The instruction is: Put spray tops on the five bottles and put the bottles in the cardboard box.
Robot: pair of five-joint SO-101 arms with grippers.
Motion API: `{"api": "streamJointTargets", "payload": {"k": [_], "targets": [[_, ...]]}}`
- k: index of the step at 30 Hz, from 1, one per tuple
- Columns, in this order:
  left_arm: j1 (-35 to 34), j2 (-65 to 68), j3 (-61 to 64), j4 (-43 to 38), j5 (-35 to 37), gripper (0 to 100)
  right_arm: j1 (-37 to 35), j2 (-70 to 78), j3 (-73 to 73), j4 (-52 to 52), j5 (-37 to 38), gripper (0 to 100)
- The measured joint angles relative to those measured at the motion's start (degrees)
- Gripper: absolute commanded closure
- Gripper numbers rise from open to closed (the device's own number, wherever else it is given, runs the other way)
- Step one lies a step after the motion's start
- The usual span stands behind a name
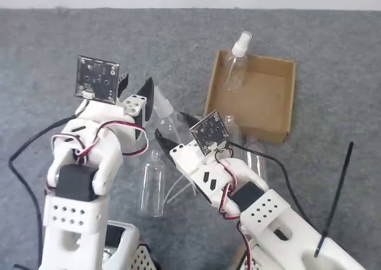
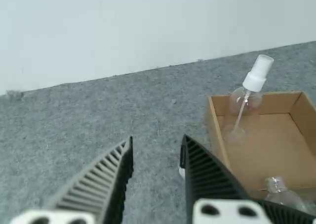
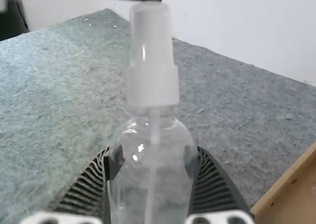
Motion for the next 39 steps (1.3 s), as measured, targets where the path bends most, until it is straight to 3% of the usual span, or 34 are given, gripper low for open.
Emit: {"api": "streamJointTargets", "payload": {"k": [11,19,25,31,39], "targets": [[-0.44,0.00,-2.55,-1.41,-0.35,86,-0.09,0.00,0.00,0.00,0.00,99.2],[-5.19,-10.90,-9.67,11.08,-0.44,86,-0.18,0.00,0.00,1.58,0.00,99.2],[-3.69,-25.41,3.25,11.25,-3.87,85,0.00,0.00,-1.32,6.59,0.00,99.2],[0.26,-26.64,15.30,11.25,-4.40,85,2.29,0.00,-9.49,12.48,0.00,99.3],[3.34,-27.25,20.22,9.14,-4.40,83,9.93,3.52,-23.74,20.13,0.00,99.3]]}}
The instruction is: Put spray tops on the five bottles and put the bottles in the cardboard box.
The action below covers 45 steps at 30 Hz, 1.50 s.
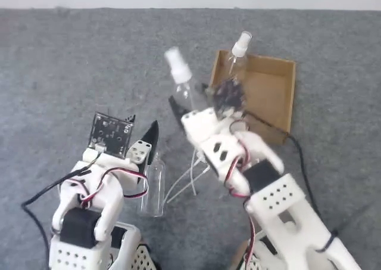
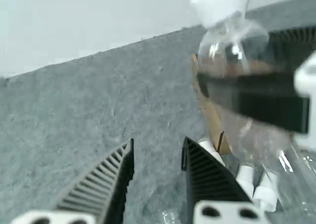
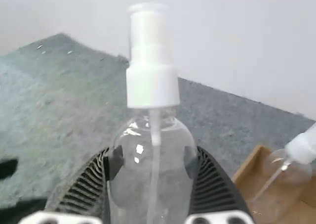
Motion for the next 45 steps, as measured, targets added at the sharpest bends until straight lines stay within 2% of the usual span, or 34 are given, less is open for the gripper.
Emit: {"api": "streamJointTargets", "payload": {"k": [4,9,13,18,23,34,38,40,45], "targets": [[0.79,0.53,0.79,-0.44,0.26,78,0.62,7.21,-7.82,3.16,0.00,99.3],[7.38,0.53,4.04,-1.32,1.05,75,-0.97,17.49,-15.65,4.22,0.00,99.3],[8.18,0.53,8.26,-6.42,1.05,75,-3.96,21.71,-20.75,8.70,-1.32,99.3],[5.36,0.53,11.16,-12.57,2.73,75,-5.01,21.80,-26.55,17.49,-2.46,99.3],[4.31,0.18,11.16,-13.54,3.34,75,-4.92,19.16,-27.87,25.23,-2.64,99.3],[4.40,0.44,11.43,-13.54,3.43,76,-4.84,12.04,-27.96,27.96,-2.64,99.3],[4.04,0.53,13.27,-13.54,3.43,76,-0.35,11.34,-27.96,29.10,-2.37,99.3],[4.04,0.53,13.27,-13.54,3.43,79,2.99,11.08,-29.01,31.56,0.18,99.3],[3.60,0.53,13.27,-13.54,3.43,85,16.00,10.99,-33.85,35.87,4.48,99.3]]}}
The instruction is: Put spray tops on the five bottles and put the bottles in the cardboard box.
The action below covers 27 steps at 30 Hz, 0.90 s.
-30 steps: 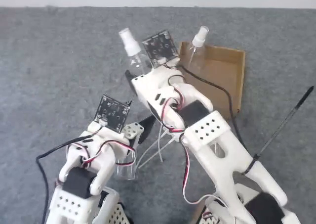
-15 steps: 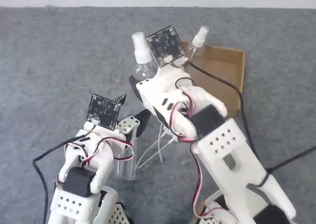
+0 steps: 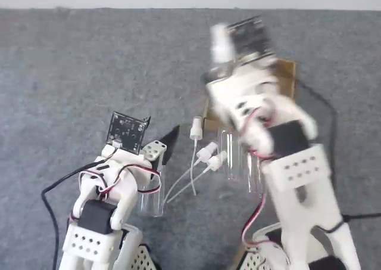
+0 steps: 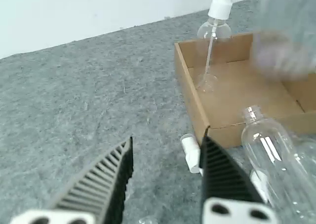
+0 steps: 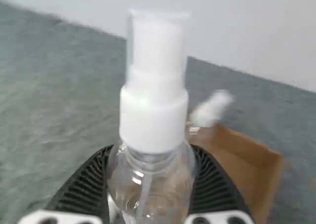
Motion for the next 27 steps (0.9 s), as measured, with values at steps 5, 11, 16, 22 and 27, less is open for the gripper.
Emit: {"api": "streamJointTargets", "payload": {"k": [5,11,16,22,27], "targets": [[0.00,0.00,0.00,0.00,0.18,85,10.81,1.05,-0.09,-2.46,1.93,99.3],[0.00,0.00,1.93,-1.41,0.18,85,15.91,10.46,6.86,-18.11,2.11,99.3],[0.09,0.09,4.22,-5.27,0.18,85,17.67,18.81,7.47,-28.31,2.11,99.3],[0.00,0.09,4.22,-5.36,0.18,85,17.41,29.36,7.56,-43.34,2.11,99.3],[0.00,0.09,4.22,-5.36,0.18,85,17.67,36.31,7.56,-51.34,2.11,99.3]]}}
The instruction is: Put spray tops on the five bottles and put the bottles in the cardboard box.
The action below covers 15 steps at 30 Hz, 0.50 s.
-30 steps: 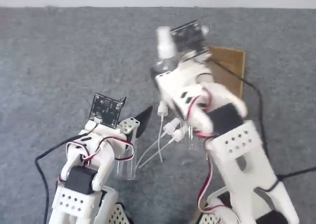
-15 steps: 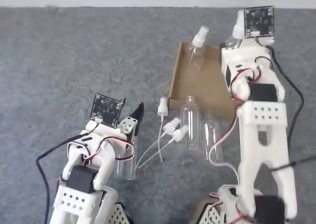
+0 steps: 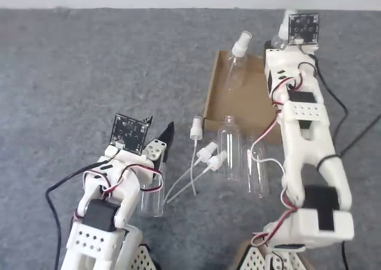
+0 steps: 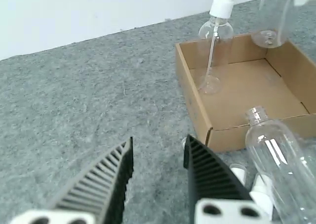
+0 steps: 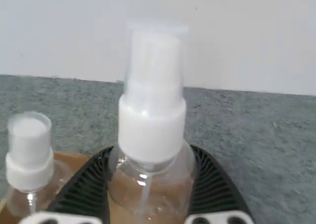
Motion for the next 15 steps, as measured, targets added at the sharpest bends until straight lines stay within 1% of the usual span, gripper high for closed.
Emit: {"api": "streamJointTargets", "payload": {"k": [9,15], "targets": [[0.00,0.00,0.00,-0.09,0.00,85,-0.18,8.44,0.00,-7.91,0.00,99.3],[0.00,0.00,0.00,-0.09,0.00,85,-0.18,11.16,0.00,-9.58,0.00,99.3]]}}
